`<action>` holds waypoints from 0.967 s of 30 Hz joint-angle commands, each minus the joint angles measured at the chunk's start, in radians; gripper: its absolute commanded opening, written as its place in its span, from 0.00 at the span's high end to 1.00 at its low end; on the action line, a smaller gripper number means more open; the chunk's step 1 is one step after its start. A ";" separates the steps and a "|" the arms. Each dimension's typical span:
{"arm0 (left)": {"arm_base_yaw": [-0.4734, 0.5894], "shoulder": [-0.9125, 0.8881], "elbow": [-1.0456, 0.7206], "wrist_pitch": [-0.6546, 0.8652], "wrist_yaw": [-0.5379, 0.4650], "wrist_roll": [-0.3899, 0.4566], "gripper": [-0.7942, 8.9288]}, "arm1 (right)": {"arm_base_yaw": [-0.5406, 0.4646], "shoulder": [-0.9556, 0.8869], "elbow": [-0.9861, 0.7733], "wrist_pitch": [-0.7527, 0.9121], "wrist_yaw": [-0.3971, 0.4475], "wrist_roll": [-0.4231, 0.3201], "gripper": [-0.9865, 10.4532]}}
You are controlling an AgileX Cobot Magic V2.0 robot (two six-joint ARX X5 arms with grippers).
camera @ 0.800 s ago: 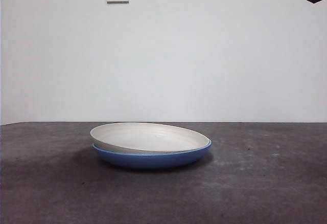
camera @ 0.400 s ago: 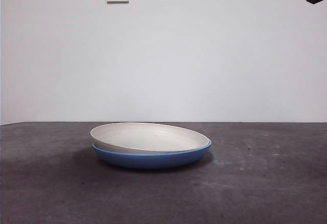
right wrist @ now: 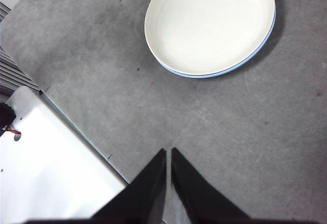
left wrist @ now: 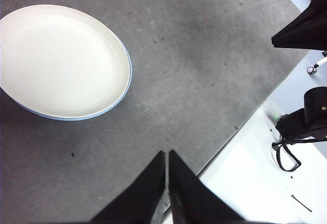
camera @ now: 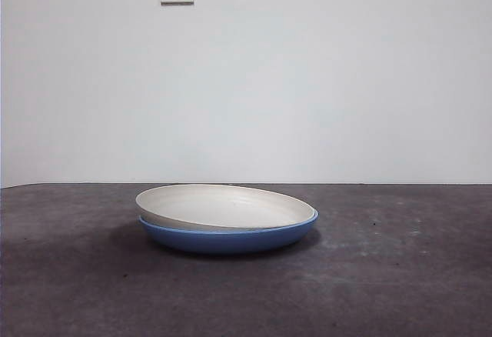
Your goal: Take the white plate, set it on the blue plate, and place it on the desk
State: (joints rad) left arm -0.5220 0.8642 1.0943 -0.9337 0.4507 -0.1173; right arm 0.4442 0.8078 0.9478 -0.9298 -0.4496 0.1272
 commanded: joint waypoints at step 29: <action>0.058 -0.076 0.011 0.103 -0.007 0.036 0.91 | 0.006 0.007 0.019 0.013 -0.003 -0.011 0.91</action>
State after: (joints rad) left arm -0.4736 0.7982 1.0939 -0.8646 0.4477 -0.1047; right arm 0.4442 0.8078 0.9478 -0.9272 -0.4500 0.1272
